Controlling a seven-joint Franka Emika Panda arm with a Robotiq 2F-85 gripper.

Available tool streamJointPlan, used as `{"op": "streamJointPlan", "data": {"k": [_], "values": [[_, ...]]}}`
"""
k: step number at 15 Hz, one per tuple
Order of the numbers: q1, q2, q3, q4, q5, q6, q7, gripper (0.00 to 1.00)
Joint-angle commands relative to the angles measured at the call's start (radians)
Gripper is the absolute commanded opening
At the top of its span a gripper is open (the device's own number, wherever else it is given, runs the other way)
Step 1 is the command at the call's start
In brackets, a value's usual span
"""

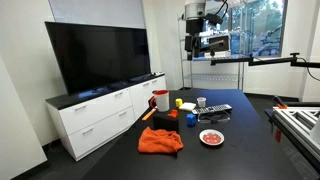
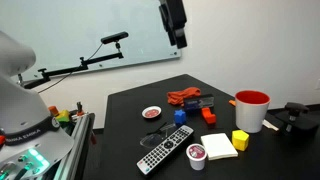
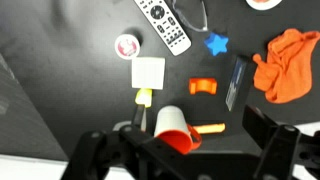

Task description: Press a button on the remote

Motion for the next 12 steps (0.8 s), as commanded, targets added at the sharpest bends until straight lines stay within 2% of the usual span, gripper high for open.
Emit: {"op": "streamJointPlan", "data": {"k": [1,7,12], "values": [[-0.001,-0.008,0.001,0.03,0.001,0.003,-0.001,1.0],[-0.002,-0.034,0.001,0.052,0.001,-0.023,-0.001,1.0],[0.056,-0.032,-0.094,0.063,0.17,-0.072,-0.364,1.0]]}}
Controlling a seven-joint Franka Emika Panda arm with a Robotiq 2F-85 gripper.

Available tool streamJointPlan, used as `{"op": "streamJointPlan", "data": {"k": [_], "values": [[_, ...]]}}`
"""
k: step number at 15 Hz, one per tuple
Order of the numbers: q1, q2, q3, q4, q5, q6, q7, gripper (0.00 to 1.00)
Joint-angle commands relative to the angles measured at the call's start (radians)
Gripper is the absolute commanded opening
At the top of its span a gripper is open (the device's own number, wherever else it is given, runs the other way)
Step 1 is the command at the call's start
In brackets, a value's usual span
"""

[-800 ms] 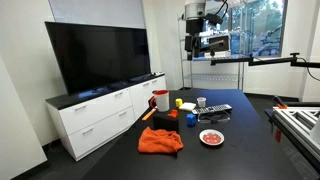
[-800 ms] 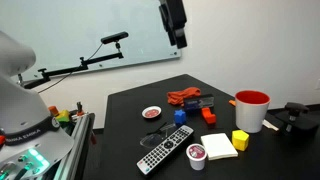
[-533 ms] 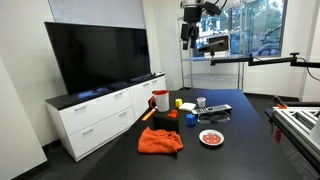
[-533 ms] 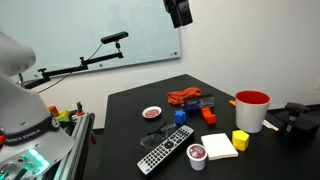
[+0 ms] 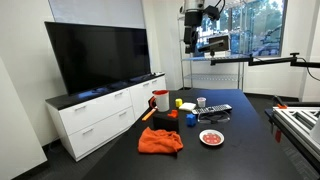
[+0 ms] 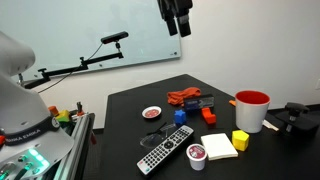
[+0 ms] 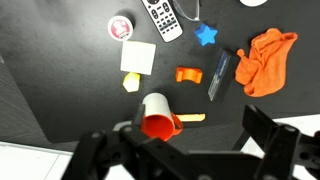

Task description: Press a button on the remote

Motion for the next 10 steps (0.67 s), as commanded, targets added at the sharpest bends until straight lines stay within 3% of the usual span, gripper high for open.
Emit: {"op": "streamJointPlan", "data": {"k": [1,6,10], "values": [[0.038,-0.011,-0.076,0.03,0.116,-0.055,-0.251,1.0],[0.033,0.004,-0.143,0.052,0.121,-0.149,-0.546,1.0],[0.029,0.023,-0.142,0.021,0.096,-0.161,-0.718,1.0]]}}
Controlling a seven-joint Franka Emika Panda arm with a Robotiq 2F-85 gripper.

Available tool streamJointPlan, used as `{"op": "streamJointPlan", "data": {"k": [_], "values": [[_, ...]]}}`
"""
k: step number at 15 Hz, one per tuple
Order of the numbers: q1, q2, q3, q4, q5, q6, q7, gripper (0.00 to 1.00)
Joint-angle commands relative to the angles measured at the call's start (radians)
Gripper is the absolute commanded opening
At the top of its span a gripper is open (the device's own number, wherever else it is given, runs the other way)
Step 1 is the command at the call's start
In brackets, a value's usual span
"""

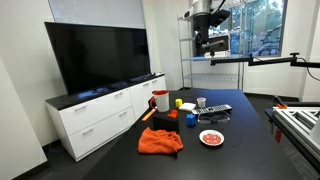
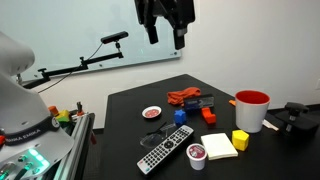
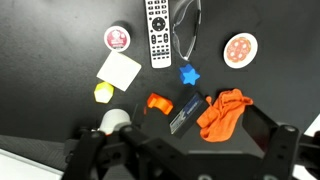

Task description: Press a button on the remote

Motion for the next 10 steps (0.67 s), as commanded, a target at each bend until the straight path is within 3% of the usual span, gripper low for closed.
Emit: {"op": "streamJointPlan", "data": {"k": [1,7,10], "values": [[0.009,0.03,0.002,-0.009,-0.005,0.03,-0.147,1.0],[-0.002,0.146,0.04,-0.074,-0.001,0.296,-0.16,1.0],[-0.007,0.189,0.055,-0.084,0.003,0.363,-0.144,1.0]]}}
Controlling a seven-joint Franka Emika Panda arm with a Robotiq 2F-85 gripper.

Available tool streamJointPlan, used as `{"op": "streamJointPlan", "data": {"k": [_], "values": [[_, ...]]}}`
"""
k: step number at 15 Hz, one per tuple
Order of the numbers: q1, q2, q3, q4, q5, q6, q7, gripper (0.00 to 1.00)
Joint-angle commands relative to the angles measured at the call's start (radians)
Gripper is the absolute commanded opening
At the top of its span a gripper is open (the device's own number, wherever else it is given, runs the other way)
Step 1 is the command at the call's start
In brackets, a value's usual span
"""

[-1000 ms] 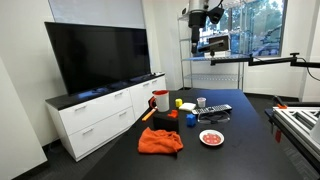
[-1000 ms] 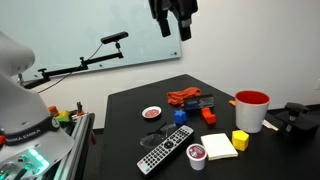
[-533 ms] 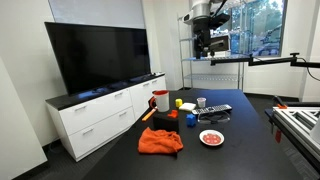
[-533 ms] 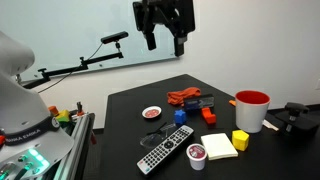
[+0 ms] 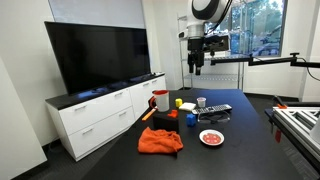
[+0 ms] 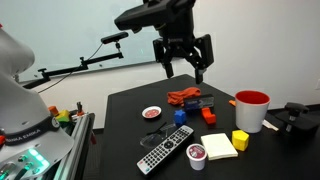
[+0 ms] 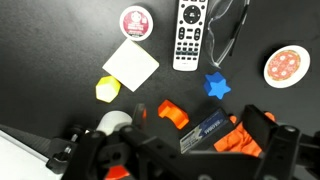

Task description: Press a button on the remote

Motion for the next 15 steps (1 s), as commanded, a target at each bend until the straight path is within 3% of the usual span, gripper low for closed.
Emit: {"op": "streamJointPlan", "data": {"k": [1,7,14,15], "values": [[-0.017,0.017,0.022,-0.004,0.001,0.06,-0.013,1.0],[-0.026,0.066,0.045,-0.026,-0.021,0.105,0.036,1.0],[-0.042,0.073,0.055,-0.111,-0.096,0.254,0.061,1.0],[-0.04,0.101,0.057,-0.091,-0.063,0.213,0.032,1.0]]}}
